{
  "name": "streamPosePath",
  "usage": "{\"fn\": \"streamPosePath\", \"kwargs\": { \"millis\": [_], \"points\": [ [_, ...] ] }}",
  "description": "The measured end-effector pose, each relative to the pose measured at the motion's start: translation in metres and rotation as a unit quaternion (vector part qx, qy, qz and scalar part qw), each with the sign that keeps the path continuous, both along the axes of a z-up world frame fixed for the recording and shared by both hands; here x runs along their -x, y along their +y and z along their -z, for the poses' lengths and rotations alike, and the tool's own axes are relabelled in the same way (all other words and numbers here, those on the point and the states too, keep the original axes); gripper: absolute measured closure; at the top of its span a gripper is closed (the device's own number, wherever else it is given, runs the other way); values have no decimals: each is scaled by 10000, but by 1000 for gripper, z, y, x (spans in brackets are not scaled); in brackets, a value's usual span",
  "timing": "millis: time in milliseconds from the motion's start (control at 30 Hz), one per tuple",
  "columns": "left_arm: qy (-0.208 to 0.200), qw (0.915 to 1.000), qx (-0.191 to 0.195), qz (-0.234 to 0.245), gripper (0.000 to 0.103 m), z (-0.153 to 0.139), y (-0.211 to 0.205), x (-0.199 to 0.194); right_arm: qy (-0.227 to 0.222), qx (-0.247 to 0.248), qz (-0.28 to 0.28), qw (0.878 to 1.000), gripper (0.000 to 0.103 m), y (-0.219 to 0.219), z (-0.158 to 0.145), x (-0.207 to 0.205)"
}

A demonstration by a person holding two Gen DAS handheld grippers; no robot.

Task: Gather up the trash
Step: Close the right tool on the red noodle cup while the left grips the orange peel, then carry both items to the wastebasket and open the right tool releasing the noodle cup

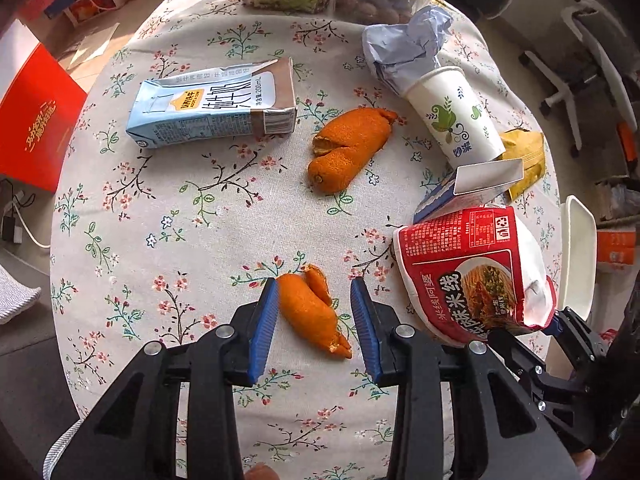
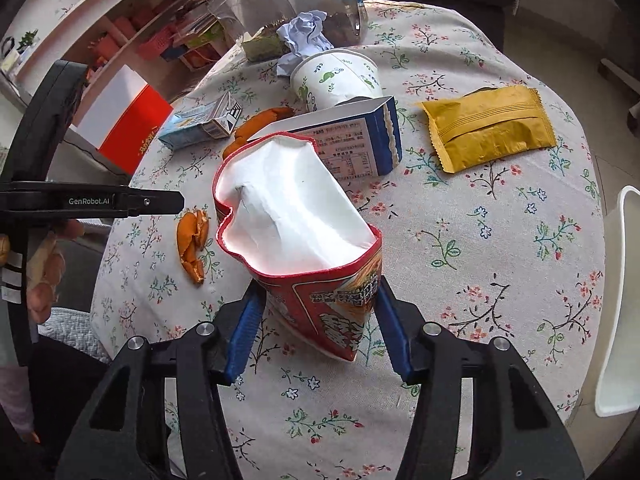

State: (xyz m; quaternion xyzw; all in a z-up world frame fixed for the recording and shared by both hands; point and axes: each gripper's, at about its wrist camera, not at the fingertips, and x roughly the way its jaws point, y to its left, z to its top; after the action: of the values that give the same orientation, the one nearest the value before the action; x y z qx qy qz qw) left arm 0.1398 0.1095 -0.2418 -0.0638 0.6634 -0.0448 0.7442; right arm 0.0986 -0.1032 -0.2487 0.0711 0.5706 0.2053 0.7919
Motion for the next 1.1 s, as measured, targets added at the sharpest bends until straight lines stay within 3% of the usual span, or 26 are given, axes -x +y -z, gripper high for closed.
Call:
{"fn": "streamPosePath", "kwargs": {
  "millis": [67,133,200,233,267,367,533,633,800,967,1100],
  "points": [
    [122,9997,-136,-130,66,12,0,2,207,-204,-9,9996,40,1,7,2],
    [260,9994,26,-249,66,22,0,4,125,-202,73,9997,31,3,9,2],
    [267,9992,101,-284,66,27,-2,5,9,-189,167,9997,31,3,8,-1],
    [249,9994,33,-238,68,27,-4,6,-27,-205,185,9996,33,2,7,-3],
    [236,9996,-33,-167,77,28,-7,8,-48,-247,152,9996,44,3,7,-4],
    [194,9998,30,-58,83,26,-9,11,-168,-131,97,9997,57,9,1,-5],
    [-55,9999,130,-89,85,8,-2,12,-604,-388,40,9974,69,12,-34,-2],
    [-412,9990,88,-152,85,-12,2,12,-940,-522,151,9941,77,8,-59,0],
    [-1271,9916,-132,-180,85,-50,4,16,-1610,-528,371,9848,79,4,-98,0],
    [-2074,9775,-343,-171,85,-85,2,13,-2145,-317,551,9747,79,4,-118,1],
    [-2845,9571,-542,-75,85,-114,-13,12,-2661,-87,633,9618,79,3,-134,6]
  ]
}}
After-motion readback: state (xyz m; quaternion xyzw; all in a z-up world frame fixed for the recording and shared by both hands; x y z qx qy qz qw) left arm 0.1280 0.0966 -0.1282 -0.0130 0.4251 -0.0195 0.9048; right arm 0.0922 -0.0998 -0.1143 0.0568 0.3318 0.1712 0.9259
